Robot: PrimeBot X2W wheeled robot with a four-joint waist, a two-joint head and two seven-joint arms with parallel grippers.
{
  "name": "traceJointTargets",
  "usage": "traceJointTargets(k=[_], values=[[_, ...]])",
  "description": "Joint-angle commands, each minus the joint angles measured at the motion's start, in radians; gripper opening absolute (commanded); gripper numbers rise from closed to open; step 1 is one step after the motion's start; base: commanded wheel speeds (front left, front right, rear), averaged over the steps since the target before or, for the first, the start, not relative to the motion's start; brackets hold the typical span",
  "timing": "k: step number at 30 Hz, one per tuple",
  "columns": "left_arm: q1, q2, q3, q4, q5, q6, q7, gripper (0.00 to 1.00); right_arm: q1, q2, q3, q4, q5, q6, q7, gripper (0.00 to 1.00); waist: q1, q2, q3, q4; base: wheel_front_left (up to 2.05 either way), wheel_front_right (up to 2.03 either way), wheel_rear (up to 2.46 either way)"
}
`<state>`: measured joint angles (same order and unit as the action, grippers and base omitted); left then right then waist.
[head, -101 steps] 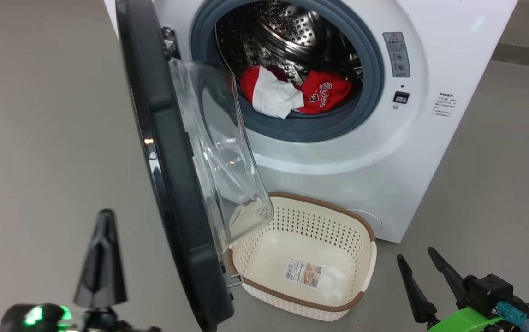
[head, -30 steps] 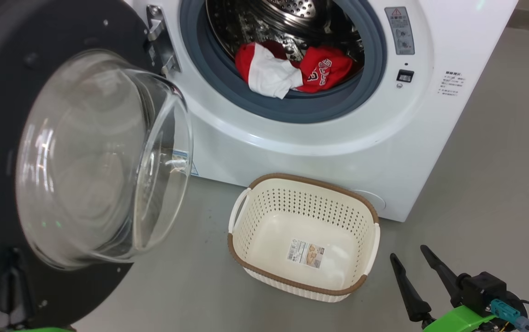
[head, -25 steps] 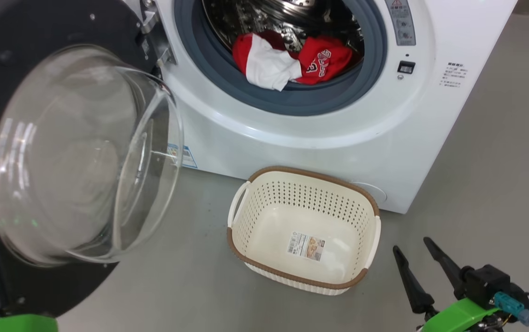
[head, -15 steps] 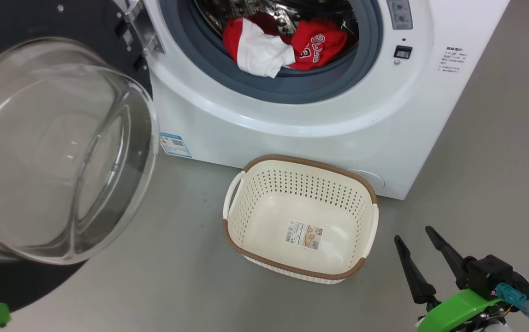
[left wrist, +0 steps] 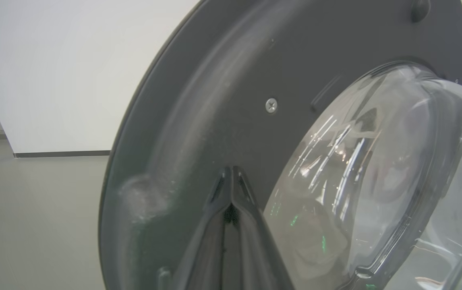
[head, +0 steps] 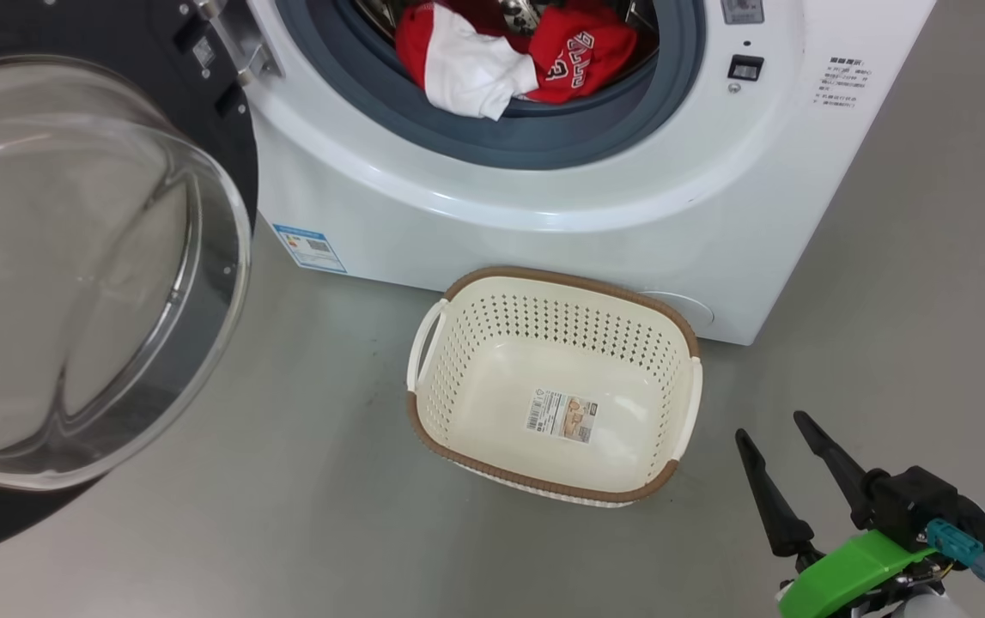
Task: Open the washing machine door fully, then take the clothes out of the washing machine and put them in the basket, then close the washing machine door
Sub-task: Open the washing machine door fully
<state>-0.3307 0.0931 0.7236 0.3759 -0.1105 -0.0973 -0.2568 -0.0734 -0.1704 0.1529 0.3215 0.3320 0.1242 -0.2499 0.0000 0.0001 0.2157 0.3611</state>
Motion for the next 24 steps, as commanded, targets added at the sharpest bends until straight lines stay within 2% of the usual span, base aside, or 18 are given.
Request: traceJointTargets(k=[1,9,24], values=[[-0.026,0.065,0.040,-0.012,0.015,-0.001,-0.005,0.00,-0.034,-0.010,0.026,-0.026,-0.013,0.007,-0.012,1.00,0.0000,-0.0001,0.005,-0.001,0.00,0.00,0.00],[-0.067,0.104,0.074,0.051,0.034,-0.016,-0.005,0.00,-0.041,-0.015,0.033,-0.026,-0.013,0.007,-0.012,1.00,0.0000,-0.0001,0.015,-0.007,0.00,0.00,0.00],[-0.092,0.123,0.102,0.106,0.038,-0.028,-0.005,0.00,-0.047,-0.015,0.033,-0.023,-0.014,0.007,-0.012,1.00,0.0000,-0.0001,0.010,-0.009,0.00,0.00,0.00]])
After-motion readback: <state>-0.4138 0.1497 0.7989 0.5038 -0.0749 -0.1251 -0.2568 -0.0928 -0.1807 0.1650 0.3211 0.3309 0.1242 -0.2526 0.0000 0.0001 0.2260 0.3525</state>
